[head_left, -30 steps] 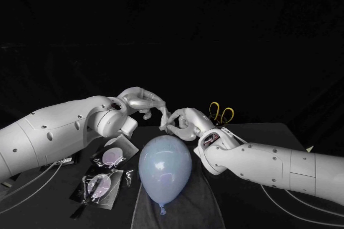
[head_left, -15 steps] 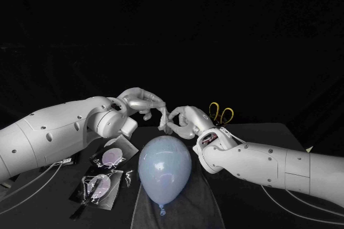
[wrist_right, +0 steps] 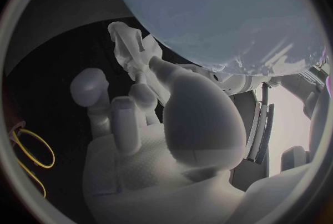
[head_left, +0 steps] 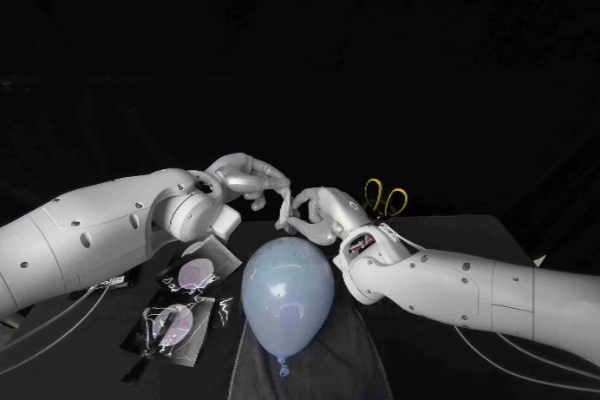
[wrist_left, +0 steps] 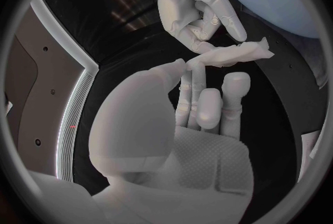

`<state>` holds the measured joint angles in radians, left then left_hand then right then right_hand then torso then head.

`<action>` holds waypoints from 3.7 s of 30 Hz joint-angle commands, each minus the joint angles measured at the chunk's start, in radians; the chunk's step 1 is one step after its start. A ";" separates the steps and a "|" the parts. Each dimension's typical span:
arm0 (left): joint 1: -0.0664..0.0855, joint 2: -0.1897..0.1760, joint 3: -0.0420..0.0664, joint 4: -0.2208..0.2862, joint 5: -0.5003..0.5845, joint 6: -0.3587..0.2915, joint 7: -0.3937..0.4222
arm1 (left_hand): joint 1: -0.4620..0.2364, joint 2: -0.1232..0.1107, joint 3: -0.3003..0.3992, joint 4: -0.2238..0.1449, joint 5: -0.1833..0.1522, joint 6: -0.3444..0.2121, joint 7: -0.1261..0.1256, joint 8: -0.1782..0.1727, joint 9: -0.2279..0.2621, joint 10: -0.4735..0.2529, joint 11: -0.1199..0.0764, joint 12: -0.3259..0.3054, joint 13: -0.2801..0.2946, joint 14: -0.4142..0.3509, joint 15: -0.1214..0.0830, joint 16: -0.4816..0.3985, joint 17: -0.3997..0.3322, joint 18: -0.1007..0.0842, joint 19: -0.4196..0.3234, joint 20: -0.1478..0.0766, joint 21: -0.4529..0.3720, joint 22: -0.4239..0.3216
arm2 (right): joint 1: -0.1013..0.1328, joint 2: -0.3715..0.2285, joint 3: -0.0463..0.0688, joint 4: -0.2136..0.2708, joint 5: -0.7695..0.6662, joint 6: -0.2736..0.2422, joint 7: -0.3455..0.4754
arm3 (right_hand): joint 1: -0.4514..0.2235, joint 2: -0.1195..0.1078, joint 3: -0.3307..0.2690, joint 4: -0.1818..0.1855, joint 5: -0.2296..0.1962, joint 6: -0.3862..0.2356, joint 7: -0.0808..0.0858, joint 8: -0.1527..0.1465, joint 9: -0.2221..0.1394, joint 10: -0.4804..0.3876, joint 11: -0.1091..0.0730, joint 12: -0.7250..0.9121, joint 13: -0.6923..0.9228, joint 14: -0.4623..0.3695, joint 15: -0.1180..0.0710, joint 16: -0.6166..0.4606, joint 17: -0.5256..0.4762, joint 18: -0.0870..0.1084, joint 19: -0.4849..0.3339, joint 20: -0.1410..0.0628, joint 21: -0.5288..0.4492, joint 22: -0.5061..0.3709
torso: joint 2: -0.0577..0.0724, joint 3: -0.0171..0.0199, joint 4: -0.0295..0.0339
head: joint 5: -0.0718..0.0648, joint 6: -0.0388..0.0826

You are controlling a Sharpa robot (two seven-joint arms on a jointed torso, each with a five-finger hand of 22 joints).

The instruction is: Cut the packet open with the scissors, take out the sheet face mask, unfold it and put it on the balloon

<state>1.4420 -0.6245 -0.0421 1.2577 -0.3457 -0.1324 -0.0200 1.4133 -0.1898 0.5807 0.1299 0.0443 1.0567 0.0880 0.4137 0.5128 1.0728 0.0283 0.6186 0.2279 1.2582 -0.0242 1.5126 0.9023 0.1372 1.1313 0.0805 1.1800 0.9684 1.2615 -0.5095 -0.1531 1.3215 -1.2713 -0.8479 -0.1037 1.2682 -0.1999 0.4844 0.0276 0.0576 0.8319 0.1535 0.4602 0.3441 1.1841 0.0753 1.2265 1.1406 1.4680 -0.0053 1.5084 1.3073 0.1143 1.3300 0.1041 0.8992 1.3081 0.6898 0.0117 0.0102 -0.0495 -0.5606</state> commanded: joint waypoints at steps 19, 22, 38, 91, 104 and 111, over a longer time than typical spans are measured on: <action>0.001 -0.004 0.001 0.020 0.019 0.012 0.007 | 0.007 -0.001 0.007 -0.001 0.003 0.007 -0.001 0.003 0.034 0.008 0.002 -0.007 -0.002 0.006 0.000 0.005 0.001 -0.003 0.007 -0.002 0.007 0.001 | -0.006 0.013 0.001 -0.018 -0.021 -0.025 0.004 | 0.035 0.050 0.036 -0.027 -0.004 0.051 -0.023 0.044 0.007 0.054 -0.023 0.044 0.047 0.060 -0.009 0.008 0.117 -0.004 0.027 -0.011 0.057 0.078 | 0.001 -0.0003 -0.0004 | -0.004 -0.004; 0.001 -0.006 0.001 0.024 0.023 0.013 0.007 | 0.007 -0.001 0.007 -0.001 0.003 0.007 -0.001 0.003 0.034 0.008 0.002 -0.007 -0.002 0.006 0.000 0.005 0.001 -0.003 0.007 -0.002 0.007 0.001 | -0.006 0.014 0.001 -0.021 -0.017 -0.030 0.007 | 0.034 0.057 0.042 -0.027 -0.005 0.056 -0.025 0.047 0.007 0.059 -0.025 0.046 0.049 0.061 -0.012 0.009 0.120 -0.005 0.030 -0.014 0.064 0.081 | 0.001 0.0002 -0.0004 | -0.005 -0.005; 0.001 -0.009 0.001 0.030 0.030 0.011 0.005 | 0.007 -0.002 0.008 -0.001 0.003 0.006 -0.001 0.003 0.035 0.009 0.001 -0.008 -0.002 0.006 0.000 0.005 0.000 -0.003 0.007 -0.002 0.007 0.001 | -0.006 0.013 0.001 -0.019 0.028 -0.071 0.046 | 0.032 0.137 0.146 -0.036 0.046 0.059 -0.037 0.084 0.020 0.109 -0.039 0.069 0.082 0.073 -0.026 0.018 0.146 -0.013 0.055 -0.029 0.111 0.102 | -0.001 0.0004 -0.0002 | -0.007 -0.006; -0.004 -0.018 -0.007 0.001 0.032 -0.045 -0.015 | 0.005 -0.004 0.011 0.003 0.004 0.005 -0.002 0.003 0.042 0.011 0.001 -0.010 -0.004 0.007 0.000 0.003 -0.002 -0.002 0.006 -0.002 0.005 -0.002 | -0.002 -0.134 0.018 0.149 0.269 -0.090 0.209 | -0.019 0.140 0.269 -0.101 -0.009 0.105 -0.061 0.140 0.052 0.284 -0.060 0.231 0.288 0.093 -0.045 0.046 0.218 -0.035 0.102 -0.047 0.243 0.154 | 0.000 0.0002 0.0005 | -0.006 -0.007; -0.009 -0.013 -0.010 0.018 0.075 -0.016 0.019 | 0.004 -0.004 0.012 0.004 0.004 0.005 -0.002 0.003 0.043 0.012 0.001 -0.010 -0.004 0.006 0.000 0.002 -0.006 -0.001 0.003 -0.003 0.003 -0.005 | 0.001 -0.114 0.022 0.114 0.261 0.073 0.121 | -0.028 0.146 0.270 -0.101 -0.009 0.095 -0.059 0.140 0.057 0.269 -0.059 0.216 0.272 0.090 -0.044 0.042 0.208 -0.029 0.090 -0.048 0.208 0.147 | 0.002 -0.0008 -0.0005 | -0.008 -0.010; -0.010 -0.013 -0.008 0.035 0.105 -0.008 0.030 | 0.006 -0.003 0.014 0.003 0.004 0.004 -0.001 0.002 0.044 0.012 0.001 -0.010 -0.004 0.006 0.000 0.002 -0.006 -0.001 0.004 -0.003 0.004 -0.004 | 0.001 -0.085 0.021 0.072 0.245 0.099 0.098 | -0.031 0.148 0.272 -0.102 -0.009 0.085 -0.056 0.140 0.060 0.249 -0.057 0.196 0.251 0.088 -0.043 0.039 0.201 -0.027 0.084 -0.047 0.195 0.144 | 0.002 -0.0011 -0.0006 | -0.012 -0.013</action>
<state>1.4319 -0.6398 -0.0514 1.2876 -0.2753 -0.1645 -0.0176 1.4077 -0.1954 0.5891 0.1327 0.0444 1.0541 0.0886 0.4136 0.5276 1.0795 0.0287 0.6150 0.2250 1.2585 -0.0236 1.5121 0.8966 0.1371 1.1311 0.0806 1.1832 0.9637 1.2617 -0.5989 -0.1323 1.4015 -1.0054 -0.7981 0.0238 1.2432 -0.0512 0.7564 -0.0706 0.0517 0.9173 0.0934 0.5995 0.4065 1.4389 0.0194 1.4278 1.3079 1.4645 -0.0446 1.5432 1.3074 0.0891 1.4191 0.0576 1.0990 1.3081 0.6911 0.0108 0.0092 -0.0601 -0.5726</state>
